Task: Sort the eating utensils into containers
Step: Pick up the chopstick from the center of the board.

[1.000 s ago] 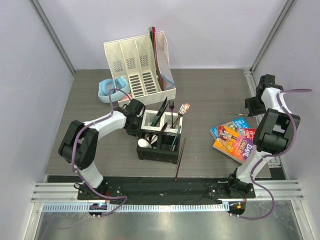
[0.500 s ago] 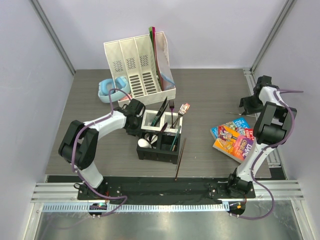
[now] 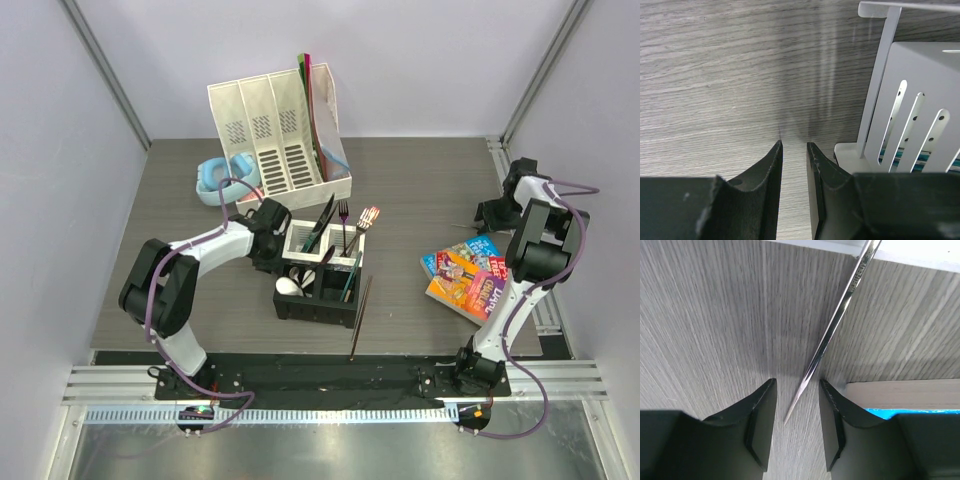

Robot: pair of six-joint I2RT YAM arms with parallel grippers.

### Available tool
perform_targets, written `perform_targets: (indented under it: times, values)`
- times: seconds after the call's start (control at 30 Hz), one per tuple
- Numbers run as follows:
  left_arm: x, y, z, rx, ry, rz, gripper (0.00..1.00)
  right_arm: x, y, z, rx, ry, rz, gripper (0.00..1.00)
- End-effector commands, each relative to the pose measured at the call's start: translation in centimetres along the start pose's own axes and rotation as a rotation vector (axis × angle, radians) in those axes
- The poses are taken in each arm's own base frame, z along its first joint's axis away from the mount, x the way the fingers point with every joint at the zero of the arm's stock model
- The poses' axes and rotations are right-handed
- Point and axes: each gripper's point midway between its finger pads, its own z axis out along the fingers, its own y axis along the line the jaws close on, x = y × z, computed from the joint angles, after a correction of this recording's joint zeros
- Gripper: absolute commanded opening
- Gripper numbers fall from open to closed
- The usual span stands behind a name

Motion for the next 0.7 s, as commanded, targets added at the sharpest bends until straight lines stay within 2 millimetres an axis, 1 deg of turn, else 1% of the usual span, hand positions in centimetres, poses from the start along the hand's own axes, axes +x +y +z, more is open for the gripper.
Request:
perform_targets:
  times: [0.0, 0.07, 0.13, 0.17, 0.27, 0.37, 0.4, 0.47, 0.57, 0.6, 0.63, 0.67]
  values:
    - [-1.0, -0.2, -0.1, -0.005, -0.033, 0.008, 0.26, -0.1, 0.1, 0.5, 0.002, 0.007, 0.032, 0.46]
    - [-1.1, -0.1, -0.1, -0.007, -0.036, 0.007, 0.26, 0.1, -0.5, 1.0, 0.026, 0.017, 0.039, 0.49]
    - [-1.0, 0.0, 0.0, -0.011, -0.034, 0.008, 0.26, 0.5, -1.2, 1.6, 0.047, 0.037, 0.070, 0.50]
    - [-1.1, -0.1, -0.1, -0.011, -0.035, 0.009, 0.26, 1.3, -1.4, 2.2, 0.052, 0.082, 0.076, 0.50]
    - [-1.1, 0.1, -0.1, -0.015, -0.039, 0.009, 0.26, 2.4, -1.5, 2.8, 0.049, 0.146, 0.076, 0.49]
    - [-1.0, 0.2, -0.2, -0.020, -0.039, 0.009, 0.26, 3.0, -1.1, 3.1, 0.025, 0.183, 0.062, 0.43]
    - [-1.0, 0.2, -0.2, -0.020, -0.039, 0.009, 0.26, 3.1, -1.1, 3.1, 0.021, 0.190, 0.058, 0.37]
    - [-1.1, 0.2, -0.2, -0.022, -0.042, 0.007, 0.26, 3.5, -1.0, 3.0, 0.009, 0.214, 0.052, 0.29]
    - [-1.2, 0.2, -0.3, -0.020, -0.045, 0.007, 0.26, 4.2, -0.8, 2.9, -0.006, 0.259, 0.039, 0.24]
    - [-1.2, 0.3, -0.3, -0.020, -0.047, 0.006, 0.26, 4.5, -1.1, 2.9, 0.002, 0.271, 0.038, 0.17]
    - [-1.2, 0.3, -0.3, -0.021, -0.048, 0.006, 0.26, 4.8, -1.2, 2.8, 0.000, 0.282, 0.037, 0.15]
    - [-1.2, 0.2, -0.4, -0.018, -0.050, 0.007, 0.26, 5.0, -1.4, 2.6, 0.001, 0.291, 0.037, 0.10]
